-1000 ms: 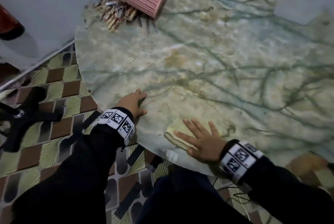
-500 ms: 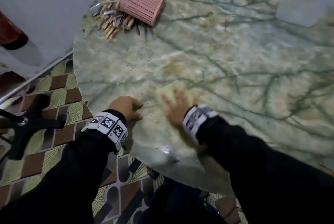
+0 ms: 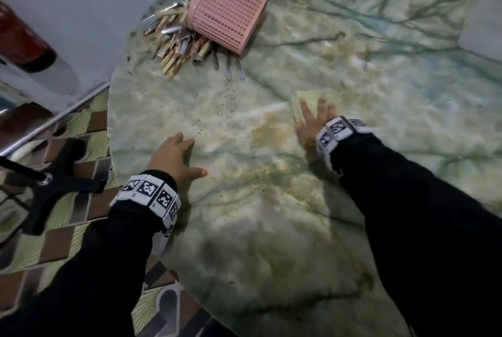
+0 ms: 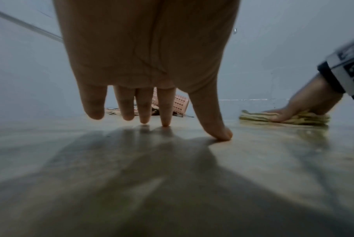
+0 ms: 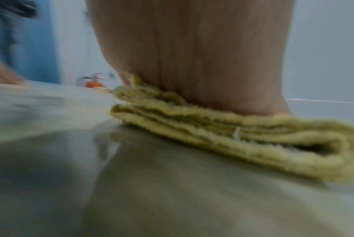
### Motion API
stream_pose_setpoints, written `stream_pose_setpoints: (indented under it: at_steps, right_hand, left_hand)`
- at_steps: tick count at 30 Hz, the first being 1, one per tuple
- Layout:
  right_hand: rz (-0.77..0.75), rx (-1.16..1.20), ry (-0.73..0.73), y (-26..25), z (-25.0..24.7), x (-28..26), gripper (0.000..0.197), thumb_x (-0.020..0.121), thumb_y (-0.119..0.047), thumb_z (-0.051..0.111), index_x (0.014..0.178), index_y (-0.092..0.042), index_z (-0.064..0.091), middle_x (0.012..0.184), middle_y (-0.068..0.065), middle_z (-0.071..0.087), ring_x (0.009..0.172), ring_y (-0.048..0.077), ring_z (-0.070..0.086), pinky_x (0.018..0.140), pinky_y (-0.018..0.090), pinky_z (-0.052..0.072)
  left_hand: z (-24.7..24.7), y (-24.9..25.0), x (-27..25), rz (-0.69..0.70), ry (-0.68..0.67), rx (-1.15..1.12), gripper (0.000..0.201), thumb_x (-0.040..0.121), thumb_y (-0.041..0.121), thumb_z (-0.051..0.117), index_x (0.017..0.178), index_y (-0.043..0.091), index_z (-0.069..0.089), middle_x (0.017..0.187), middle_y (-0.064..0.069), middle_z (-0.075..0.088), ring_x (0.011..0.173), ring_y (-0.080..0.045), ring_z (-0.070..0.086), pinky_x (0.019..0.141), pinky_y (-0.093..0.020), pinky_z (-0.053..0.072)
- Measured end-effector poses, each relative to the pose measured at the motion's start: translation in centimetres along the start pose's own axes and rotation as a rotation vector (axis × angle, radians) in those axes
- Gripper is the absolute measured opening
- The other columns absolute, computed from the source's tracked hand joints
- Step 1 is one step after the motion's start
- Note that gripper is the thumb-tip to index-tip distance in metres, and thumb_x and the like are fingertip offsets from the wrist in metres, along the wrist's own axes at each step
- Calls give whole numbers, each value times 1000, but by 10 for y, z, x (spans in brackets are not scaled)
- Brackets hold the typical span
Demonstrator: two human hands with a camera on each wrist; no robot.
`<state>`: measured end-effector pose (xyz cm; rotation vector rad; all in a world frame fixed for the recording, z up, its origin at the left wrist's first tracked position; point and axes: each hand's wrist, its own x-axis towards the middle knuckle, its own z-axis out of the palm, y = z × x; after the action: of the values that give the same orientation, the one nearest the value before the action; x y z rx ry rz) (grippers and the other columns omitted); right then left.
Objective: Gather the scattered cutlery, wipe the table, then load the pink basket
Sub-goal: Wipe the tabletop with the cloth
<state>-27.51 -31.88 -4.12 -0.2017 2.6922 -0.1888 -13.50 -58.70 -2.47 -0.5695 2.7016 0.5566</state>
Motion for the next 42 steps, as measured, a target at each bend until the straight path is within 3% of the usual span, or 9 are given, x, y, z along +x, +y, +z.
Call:
stream_pose_setpoints:
  at_steps: [3,7,9,16,21,25,29,36,42]
  right_hand:
    - [-340,-80,-157,-68,32,-19,62,95,-45,32,147,-40,-1,157,2,-16,144,31,-12,111,61,0]
    - [-494,-152,-193,-56,55,-105,61,77,-51,28,137,-45,38,151,2,33,136,24,37,94,69,34]
    - [-548,-259,-198,-22,49,-114,69,80,-57,22,146,-39,19,156,1,18,142,25,25,99,71,25]
    - [65,-54,-38,41,-8,11,65,90,-57,20,148,-36,2,157,8,-12,144,33,-5,117,48,4]
    - [-151,-107,-84,-88,33,-21,62,91,-49,21,147,-40,-1,157,3,-15,145,29,-7,111,59,3]
    - [-338,-138,-60,-134,61,-112,55,87,-43,34,141,-43,31,156,3,20,141,23,28,99,68,30]
    - [-262,-194,-356,-83,64,-148,61,95,-50,27,143,-47,-9,152,-9,-29,143,18,-21,111,57,-5]
    - [242,52,-45,-36,21,-38,70,86,-61,24,148,-37,2,157,9,-13,144,32,-8,116,49,2]
    - [-2,98,-93,-181,24,12,65,96,-40,38,150,-30,3,156,14,-11,143,39,-4,115,50,6]
  left_hand:
    - [-5,-3,7,-13,36,-100,75,70,28,80,136,18,46,150,-4,32,137,-22,31,114,-36,23]
    - [-9,-3,16,-6,-4,-92,87,68,25,81,143,21,36,154,0,22,141,-20,23,115,-35,19]
    - [-10,-7,21,-3,-36,-137,91,66,24,83,143,21,35,155,0,19,142,-19,20,116,-34,18]
    - [-11,-11,22,59,-40,-74,92,67,32,81,144,21,33,155,-1,19,142,-21,20,116,-34,15]
    - [-14,-14,20,100,-62,-36,88,72,37,76,145,24,29,156,0,16,142,-23,20,115,-35,15]
    - [-23,-24,29,155,-138,-76,78,78,30,73,144,20,33,155,-2,18,141,-20,23,115,-31,17]
    - [-33,-36,38,182,-224,-135,64,85,21,67,142,20,38,155,4,20,140,-16,26,112,-26,18]
    - [-49,-82,47,191,-146,-441,51,81,-6,64,128,11,54,134,-2,53,125,-15,49,108,-25,33]
    - [-64,-119,71,105,131,-212,61,82,17,68,137,23,44,151,-9,26,140,-27,21,115,-42,17]
